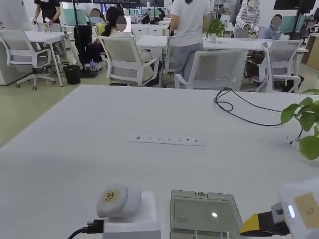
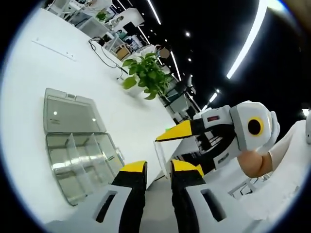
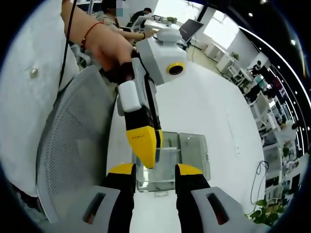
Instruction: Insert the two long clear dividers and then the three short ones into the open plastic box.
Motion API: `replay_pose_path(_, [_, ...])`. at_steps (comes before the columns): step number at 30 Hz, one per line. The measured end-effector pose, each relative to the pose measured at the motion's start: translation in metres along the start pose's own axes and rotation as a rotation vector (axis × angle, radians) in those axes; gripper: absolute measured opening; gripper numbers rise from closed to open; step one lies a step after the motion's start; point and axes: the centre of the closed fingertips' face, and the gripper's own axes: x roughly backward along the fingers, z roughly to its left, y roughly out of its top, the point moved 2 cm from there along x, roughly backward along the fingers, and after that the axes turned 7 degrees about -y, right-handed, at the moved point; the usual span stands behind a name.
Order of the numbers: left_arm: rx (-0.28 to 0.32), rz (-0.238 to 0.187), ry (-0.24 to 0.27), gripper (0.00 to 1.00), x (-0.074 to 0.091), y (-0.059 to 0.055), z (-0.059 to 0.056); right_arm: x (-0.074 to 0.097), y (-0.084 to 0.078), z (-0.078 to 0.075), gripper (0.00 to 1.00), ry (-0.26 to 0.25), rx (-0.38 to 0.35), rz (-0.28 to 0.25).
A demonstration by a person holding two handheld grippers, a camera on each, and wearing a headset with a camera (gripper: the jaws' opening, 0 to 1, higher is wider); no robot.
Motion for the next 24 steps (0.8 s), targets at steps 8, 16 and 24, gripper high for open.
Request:
replay_pose_path(8, [0.02,-0.005,-0.009,0.04,-0.0022,0.0005,-0.0025,-0.0012,0.0009,0.0021,0.33,0.004,0.011,0.008])
replay_pose_path(16, [0.03,-0.003,-0.016,0.0,-0.0025,-0.0013,-0.0038,-0.0014,0.0009,0.003,0.33,0.007,0.017,0.011])
replay_pose_path(24, [0.047,-0.01,-0.014,0.0,-0.0017,-0.001,-0.0043,-0.0009,0.0015,0.0027,0.33,0.006,0.018,0.005])
